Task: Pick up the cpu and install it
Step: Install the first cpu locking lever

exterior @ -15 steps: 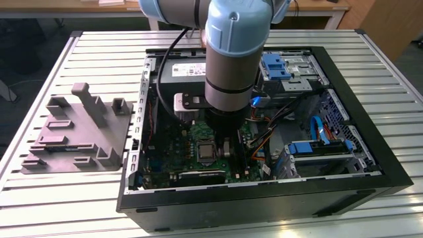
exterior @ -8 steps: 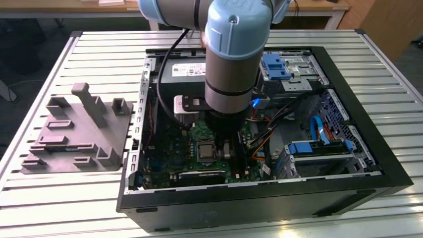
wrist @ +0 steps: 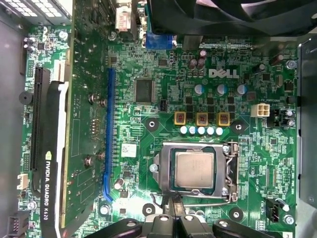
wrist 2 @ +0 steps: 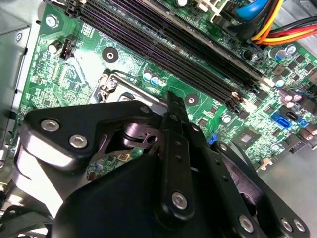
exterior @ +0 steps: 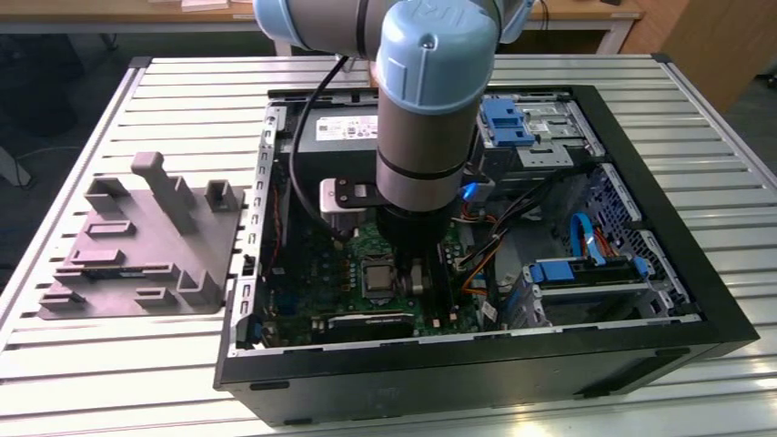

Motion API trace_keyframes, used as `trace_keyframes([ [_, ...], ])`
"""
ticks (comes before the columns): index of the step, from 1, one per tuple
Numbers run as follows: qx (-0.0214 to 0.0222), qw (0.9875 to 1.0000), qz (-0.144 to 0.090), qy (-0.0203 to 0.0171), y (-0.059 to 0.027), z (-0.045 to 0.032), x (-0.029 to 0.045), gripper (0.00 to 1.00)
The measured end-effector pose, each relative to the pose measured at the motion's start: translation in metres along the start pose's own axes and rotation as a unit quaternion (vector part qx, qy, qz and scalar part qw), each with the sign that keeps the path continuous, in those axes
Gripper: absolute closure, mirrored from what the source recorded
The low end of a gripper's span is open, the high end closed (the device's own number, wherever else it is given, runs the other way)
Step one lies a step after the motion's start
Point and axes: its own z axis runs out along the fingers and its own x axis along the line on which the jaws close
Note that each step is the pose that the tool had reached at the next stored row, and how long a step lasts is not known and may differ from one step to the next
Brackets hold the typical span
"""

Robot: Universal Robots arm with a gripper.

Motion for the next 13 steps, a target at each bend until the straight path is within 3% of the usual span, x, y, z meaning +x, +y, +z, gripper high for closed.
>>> trace_keyframes([
  [13, 0.0002, 1.0000, -0.001, 0.0000, -0.0001, 0.0064, -0.0003, 0.89],
])
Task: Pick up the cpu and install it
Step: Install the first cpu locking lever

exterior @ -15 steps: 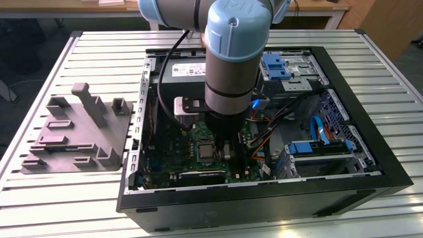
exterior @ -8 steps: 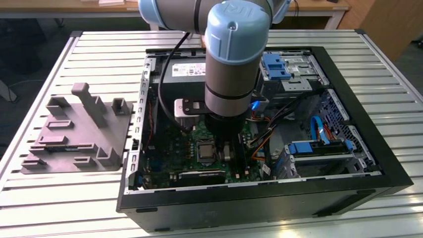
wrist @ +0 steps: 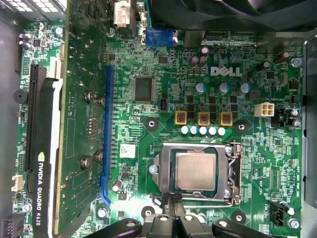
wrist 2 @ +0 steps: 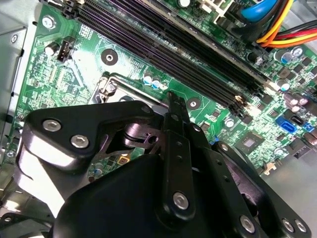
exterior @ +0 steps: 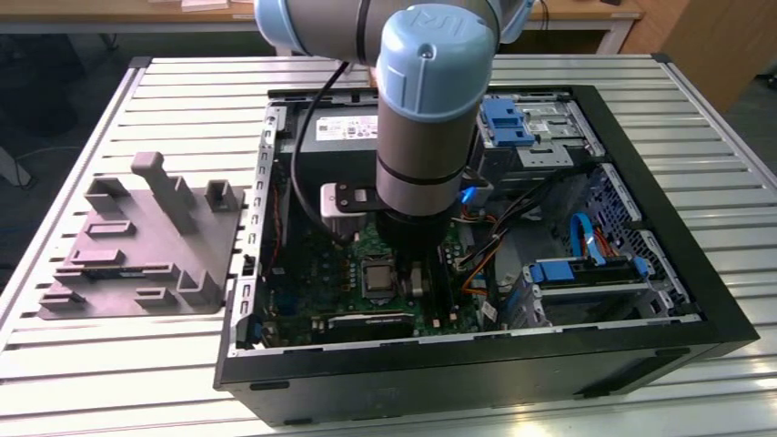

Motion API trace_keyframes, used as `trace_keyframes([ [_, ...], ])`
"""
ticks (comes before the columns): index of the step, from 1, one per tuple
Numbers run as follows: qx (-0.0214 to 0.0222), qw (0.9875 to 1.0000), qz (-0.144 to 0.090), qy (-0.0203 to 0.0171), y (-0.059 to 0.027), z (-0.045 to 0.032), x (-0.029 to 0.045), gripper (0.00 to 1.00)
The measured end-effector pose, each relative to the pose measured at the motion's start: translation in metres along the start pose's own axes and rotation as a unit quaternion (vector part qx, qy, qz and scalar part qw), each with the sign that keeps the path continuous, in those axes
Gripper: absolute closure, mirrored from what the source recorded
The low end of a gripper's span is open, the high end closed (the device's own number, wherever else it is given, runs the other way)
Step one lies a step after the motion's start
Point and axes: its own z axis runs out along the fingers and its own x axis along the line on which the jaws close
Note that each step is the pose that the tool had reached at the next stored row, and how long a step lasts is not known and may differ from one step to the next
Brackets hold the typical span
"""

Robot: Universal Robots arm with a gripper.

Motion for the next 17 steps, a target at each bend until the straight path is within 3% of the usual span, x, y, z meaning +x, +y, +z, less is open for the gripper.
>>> trace_keyframes([
  [17, 0.0002, 1.0000, -0.001, -0.0004, -0.0034, 0.0046, -0.0002, 0.89],
])
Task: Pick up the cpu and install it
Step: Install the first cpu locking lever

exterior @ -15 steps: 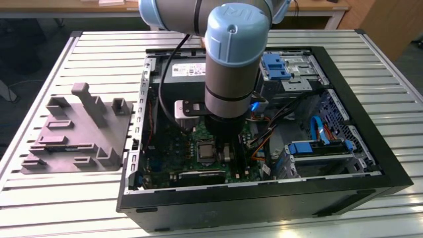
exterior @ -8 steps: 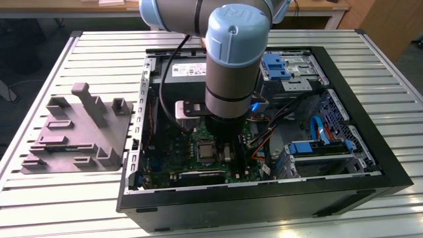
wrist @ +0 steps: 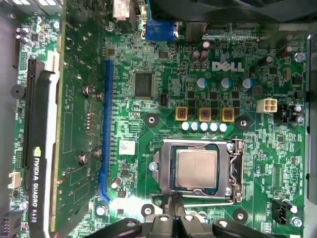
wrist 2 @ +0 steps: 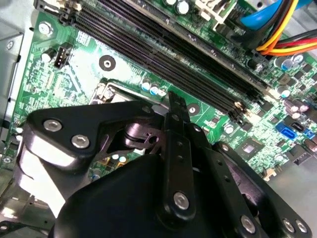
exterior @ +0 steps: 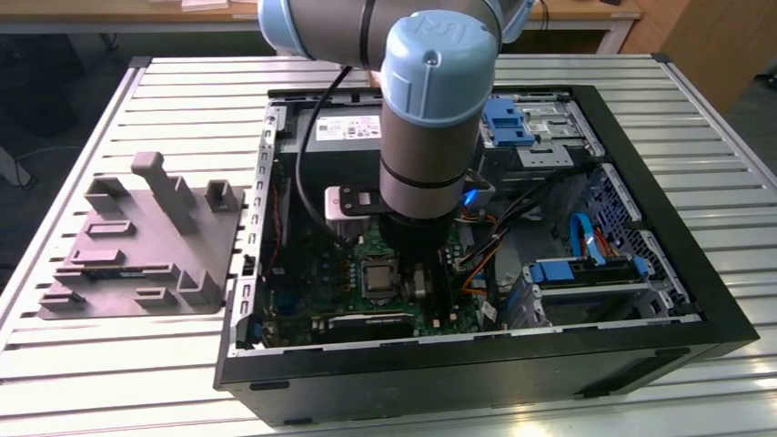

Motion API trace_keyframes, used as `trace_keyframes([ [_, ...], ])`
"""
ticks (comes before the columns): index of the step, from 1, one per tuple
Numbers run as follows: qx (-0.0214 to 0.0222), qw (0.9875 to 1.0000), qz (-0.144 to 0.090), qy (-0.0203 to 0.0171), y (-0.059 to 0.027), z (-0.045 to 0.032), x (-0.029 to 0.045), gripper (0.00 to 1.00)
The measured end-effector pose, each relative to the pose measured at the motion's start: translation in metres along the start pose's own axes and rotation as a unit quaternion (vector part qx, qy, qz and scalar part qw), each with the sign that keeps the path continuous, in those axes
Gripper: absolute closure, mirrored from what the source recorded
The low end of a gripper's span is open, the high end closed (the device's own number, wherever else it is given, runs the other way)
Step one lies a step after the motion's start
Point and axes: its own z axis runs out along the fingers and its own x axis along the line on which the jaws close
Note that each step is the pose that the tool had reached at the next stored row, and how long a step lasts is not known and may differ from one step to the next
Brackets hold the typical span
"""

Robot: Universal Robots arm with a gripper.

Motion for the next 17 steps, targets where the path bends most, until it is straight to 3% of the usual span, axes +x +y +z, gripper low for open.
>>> trace_keyframes([
  [10, -0.0001, 1.0000, 0.000, 0.0003, 0.0036, 0.0010, 0.0001, 0.89],
  [17, -0.0001, 1.0000, 0.000, 0.0002, 0.0038, -0.0053, 0.0003, 0.89],
])
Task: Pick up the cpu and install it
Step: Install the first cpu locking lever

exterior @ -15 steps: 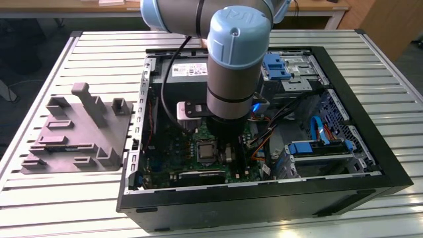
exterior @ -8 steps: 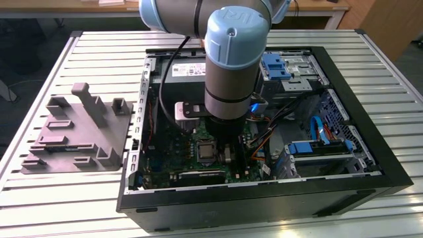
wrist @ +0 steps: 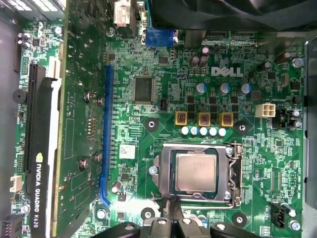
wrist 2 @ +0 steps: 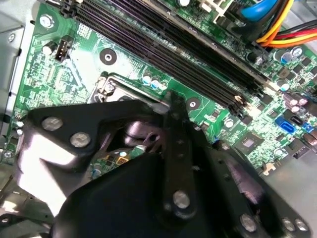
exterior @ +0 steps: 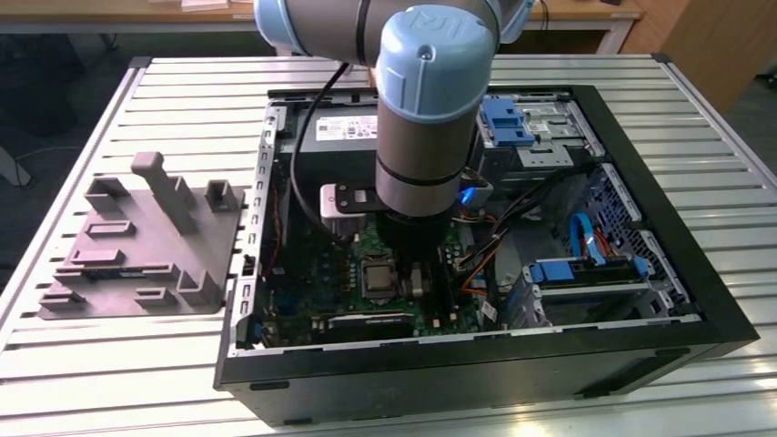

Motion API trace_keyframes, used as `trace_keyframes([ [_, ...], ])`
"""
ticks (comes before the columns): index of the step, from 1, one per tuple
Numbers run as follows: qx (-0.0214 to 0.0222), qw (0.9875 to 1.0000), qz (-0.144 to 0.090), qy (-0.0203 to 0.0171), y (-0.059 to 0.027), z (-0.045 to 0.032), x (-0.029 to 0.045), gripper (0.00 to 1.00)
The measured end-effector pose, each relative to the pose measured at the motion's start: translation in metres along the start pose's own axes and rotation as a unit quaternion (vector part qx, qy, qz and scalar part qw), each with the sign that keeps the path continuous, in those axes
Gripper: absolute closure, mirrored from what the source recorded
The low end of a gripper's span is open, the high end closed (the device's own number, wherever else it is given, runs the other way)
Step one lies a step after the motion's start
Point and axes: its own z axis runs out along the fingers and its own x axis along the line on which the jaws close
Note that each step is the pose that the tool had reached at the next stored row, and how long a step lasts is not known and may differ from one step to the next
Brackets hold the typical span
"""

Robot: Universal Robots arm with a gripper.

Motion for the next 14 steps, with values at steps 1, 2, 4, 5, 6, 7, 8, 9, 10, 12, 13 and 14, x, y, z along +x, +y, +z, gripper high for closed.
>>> trace_keyframes([
  [1, 0.0000, 1.0000, 0.000, 0.0001, 0.0000, -0.0012, 0.0001, 0.89],
  [2, -0.0001, 1.0000, 0.000, 0.0002, -0.0001, -0.0025, 0.0002, 0.89],
  [4, -0.0001, 1.0000, 0.000, 0.0001, 0.0000, -0.0057, 0.0003, 0.89],
  [5, -0.0002, 1.0000, 0.000, 0.0002, 0.0000, -0.0073, 0.0004, 0.89],
  [6, -0.0002, 1.0000, 0.000, 0.0001, 0.0001, -0.0080, 0.0004, 0.89],
  [7, -0.0002, 1.0000, 0.000, 0.0000, 0.0000, -0.0079, 0.0004, 0.89],
  [8, -0.0002, 1.0000, 0.000, 0.0000, 0.0000, -0.0079, 0.0004, 0.89],
  [9, -0.0002, 1.0000, 0.000, 0.0000, 0.0000, -0.0079, 0.0003, 0.89],
  [10, -0.0002, 1.0000, 0.000, 0.0000, 0.0000, -0.0079, 0.0004, 0.89],
  [12, -0.0003, 1.0000, 0.000, 0.0001, 0.0000, -0.0080, 0.0004, 0.89],
  [13, -0.0003, 1.0000, 0.000, 0.0001, 0.0000, -0.0080, 0.0004, 0.89],
  [14, -0.0003, 1.0000, 0.000, 0.0001, 0.0000, -0.0080, 0.0004, 0.89],
])
